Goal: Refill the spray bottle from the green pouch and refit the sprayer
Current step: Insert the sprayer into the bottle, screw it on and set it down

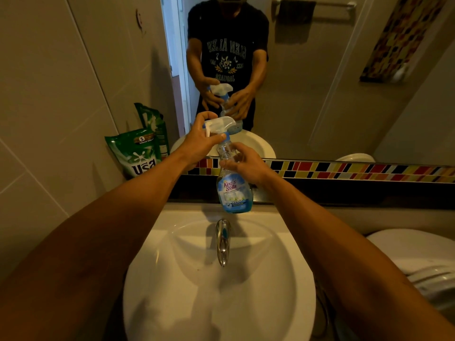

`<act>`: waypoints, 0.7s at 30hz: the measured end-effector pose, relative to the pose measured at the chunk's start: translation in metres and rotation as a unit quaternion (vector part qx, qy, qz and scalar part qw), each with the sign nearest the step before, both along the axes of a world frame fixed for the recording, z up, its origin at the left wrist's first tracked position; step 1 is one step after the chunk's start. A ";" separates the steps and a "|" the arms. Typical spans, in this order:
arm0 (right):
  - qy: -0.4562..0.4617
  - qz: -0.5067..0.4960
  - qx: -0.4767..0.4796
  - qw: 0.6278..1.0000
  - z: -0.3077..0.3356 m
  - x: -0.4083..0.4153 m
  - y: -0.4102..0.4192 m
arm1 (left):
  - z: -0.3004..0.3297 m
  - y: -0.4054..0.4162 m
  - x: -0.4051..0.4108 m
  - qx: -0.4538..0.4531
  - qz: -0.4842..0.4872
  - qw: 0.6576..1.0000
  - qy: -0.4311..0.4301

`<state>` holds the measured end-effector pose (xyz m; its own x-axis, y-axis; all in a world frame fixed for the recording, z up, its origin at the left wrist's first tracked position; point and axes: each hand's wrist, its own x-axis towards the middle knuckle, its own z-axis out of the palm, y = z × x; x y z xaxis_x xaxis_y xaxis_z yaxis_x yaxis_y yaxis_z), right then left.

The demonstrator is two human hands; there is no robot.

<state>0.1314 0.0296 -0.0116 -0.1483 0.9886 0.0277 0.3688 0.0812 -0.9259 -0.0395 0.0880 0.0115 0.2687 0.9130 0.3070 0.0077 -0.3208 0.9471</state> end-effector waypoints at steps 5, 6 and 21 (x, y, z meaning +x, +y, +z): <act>-0.001 0.004 0.000 1.000 0.001 -0.002 -0.001 | -0.001 -0.003 0.002 0.020 0.002 1.000 0.001; 0.002 0.003 -0.001 1.000 0.001 -0.002 -0.001 | -0.001 -0.002 0.002 0.020 0.001 1.000 0.004; 0.008 0.004 -0.001 1.000 0.001 -0.003 -0.002 | 0.001 -0.003 0.001 0.013 0.006 1.000 0.009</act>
<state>0.1287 0.0272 -0.0103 -0.1561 0.9874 0.0276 0.3541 0.0820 -0.9316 -0.0385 0.0846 0.0122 0.2630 0.9078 0.3267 0.0284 -0.3457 0.9379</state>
